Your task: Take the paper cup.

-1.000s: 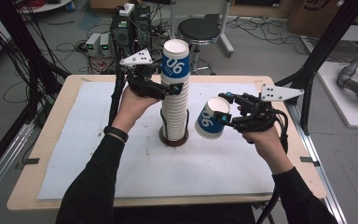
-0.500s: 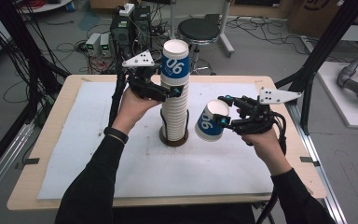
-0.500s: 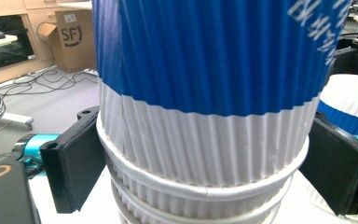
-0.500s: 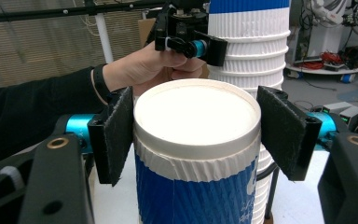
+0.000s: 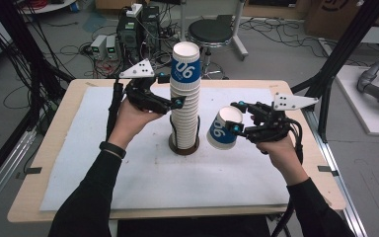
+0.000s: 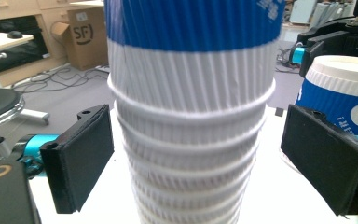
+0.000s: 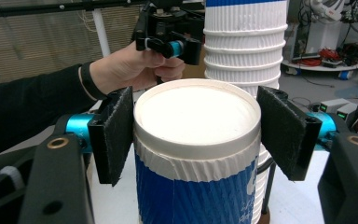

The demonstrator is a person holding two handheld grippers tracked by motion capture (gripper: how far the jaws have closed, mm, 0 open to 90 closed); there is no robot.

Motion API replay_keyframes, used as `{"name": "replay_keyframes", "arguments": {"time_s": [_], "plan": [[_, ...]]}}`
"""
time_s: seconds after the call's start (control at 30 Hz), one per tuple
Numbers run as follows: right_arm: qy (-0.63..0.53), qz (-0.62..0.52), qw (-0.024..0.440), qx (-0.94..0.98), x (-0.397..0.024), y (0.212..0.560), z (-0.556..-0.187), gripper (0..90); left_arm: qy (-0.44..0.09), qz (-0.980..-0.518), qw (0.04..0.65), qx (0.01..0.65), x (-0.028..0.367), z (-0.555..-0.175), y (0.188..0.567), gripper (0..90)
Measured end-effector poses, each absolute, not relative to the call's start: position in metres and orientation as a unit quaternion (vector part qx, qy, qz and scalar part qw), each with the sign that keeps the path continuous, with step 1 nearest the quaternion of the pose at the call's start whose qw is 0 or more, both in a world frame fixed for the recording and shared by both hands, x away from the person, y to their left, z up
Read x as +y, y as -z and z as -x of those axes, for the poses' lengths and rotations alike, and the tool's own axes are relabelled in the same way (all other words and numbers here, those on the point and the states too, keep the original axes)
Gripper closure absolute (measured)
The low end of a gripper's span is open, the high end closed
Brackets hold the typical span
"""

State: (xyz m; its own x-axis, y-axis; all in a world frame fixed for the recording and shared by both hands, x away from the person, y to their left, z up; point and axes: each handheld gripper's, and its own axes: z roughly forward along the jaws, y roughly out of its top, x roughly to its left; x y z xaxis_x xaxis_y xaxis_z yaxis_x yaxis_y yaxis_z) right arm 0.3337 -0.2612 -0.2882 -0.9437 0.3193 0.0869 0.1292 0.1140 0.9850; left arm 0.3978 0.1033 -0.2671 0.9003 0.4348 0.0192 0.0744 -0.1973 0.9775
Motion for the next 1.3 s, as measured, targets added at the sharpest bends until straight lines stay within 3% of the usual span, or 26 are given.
{"name": "replay_keyframes", "arguments": {"time_s": [0.6,1.3], "plan": [[-0.637,-0.151,0.073,0.753,-0.256,0.296,-0.334,31.1,-0.174,-0.744,0.617,0.188,0.139,-0.360,0.294,9.3],[-0.625,-0.160,0.065,0.761,-0.252,0.311,-0.339,31.2,-0.194,-0.735,0.619,0.199,0.139,-0.314,0.342,9.4]]}}
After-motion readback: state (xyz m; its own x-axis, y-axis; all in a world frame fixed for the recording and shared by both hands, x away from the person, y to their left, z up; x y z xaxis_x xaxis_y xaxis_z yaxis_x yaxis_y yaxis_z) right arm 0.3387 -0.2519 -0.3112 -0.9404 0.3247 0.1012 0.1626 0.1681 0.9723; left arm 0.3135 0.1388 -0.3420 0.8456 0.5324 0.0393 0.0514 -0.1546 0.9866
